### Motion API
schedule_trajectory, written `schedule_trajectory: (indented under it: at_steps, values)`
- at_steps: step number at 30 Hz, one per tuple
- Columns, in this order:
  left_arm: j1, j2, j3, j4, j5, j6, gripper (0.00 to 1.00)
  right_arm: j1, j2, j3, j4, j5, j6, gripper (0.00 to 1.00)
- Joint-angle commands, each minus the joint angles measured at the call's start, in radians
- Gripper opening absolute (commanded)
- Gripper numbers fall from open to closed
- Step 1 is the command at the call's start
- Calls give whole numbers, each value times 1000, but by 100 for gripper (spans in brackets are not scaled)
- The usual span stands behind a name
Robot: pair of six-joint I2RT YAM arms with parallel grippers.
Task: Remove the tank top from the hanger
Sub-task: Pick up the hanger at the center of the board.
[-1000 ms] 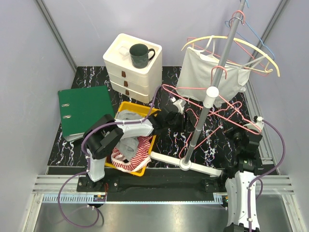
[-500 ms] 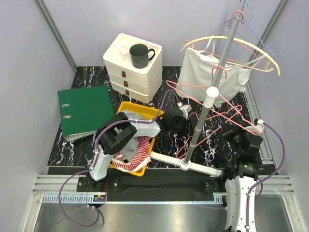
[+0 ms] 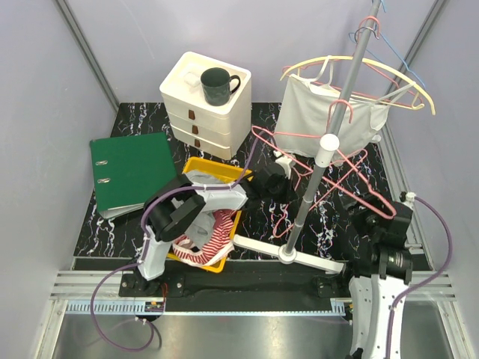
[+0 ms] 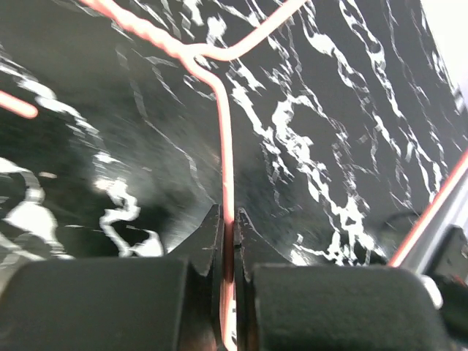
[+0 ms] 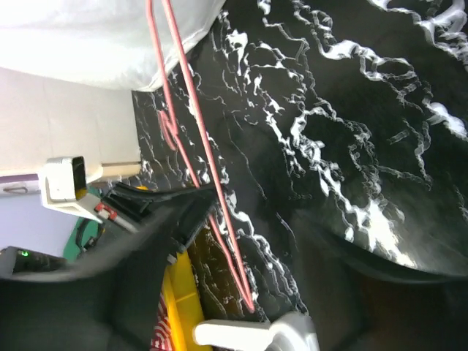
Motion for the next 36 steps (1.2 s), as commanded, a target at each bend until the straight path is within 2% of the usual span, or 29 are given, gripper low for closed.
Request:
schedule_trajectory:
  at_steps: [1,5,7,10,16,21,24,27,30,36]
  values:
    - [3,-83,59,30,-120,83,0,3,-91,196,-260,184,57,81]
    - [0,-94,82,18,-126,141,0,3,-37,247,-256,160,60,85]
    - [-14,-105,85,10,-186,169,0,3,0,245,-183,80,66,84]
    - [-22,-128,80,14,-202,210,0,3,33,230,-97,40,131,84]
    - [-39,-154,63,11,-232,293,0,3,127,302,-15,55,108,82]
    - [-42,-163,56,4,-275,338,0,3,173,403,-49,117,80,84]
    - [-40,-155,72,-7,-274,339,0,3,205,388,-73,167,37,86]
    - [-43,-146,68,-13,-268,345,0,3,170,370,-63,189,25,86]
    - [-49,-146,56,14,-272,367,0,3,158,376,-14,103,69,85]
    - [-71,-146,66,31,-310,414,0,3,381,396,91,-161,143,83]
